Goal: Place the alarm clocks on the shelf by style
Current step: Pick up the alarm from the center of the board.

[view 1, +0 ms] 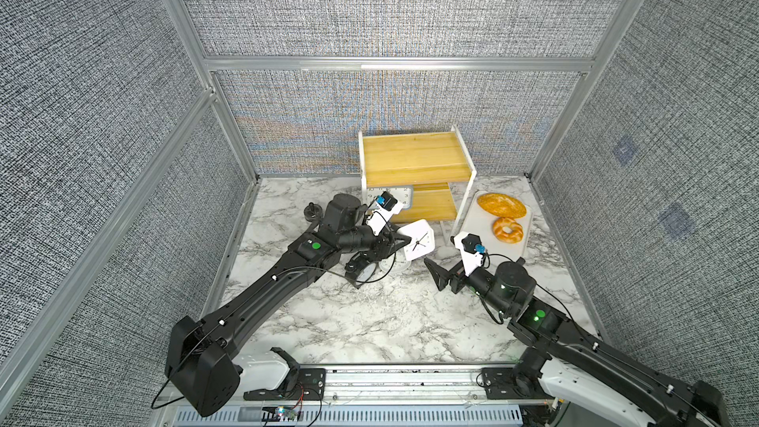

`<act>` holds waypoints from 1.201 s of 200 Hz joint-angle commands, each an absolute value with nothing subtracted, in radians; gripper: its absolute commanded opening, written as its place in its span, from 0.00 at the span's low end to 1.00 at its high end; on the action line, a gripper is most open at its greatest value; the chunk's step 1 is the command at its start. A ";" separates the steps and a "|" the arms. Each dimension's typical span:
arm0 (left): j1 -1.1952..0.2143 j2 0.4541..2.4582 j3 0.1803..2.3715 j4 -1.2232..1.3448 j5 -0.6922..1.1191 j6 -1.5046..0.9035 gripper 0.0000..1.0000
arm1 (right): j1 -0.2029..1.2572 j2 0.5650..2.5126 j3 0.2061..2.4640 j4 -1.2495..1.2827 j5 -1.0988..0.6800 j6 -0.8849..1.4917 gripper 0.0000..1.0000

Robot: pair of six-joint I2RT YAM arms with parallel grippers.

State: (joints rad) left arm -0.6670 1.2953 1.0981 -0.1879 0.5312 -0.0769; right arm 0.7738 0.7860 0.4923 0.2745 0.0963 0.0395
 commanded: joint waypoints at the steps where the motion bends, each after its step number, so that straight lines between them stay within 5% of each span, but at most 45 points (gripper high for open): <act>1: -0.690 1.281 1.083 -0.077 0.401 -0.208 0.00 | 0.781 0.803 0.481 0.392 0.154 0.076 0.99; 72: -0.792 1.324 1.091 -0.058 0.216 -0.237 0.00 | 0.805 0.869 0.482 0.424 0.207 0.015 0.99; 240: -0.839 1.382 1.154 -0.104 0.261 -0.201 0.00 | 0.853 0.936 0.531 0.357 0.379 -0.049 0.99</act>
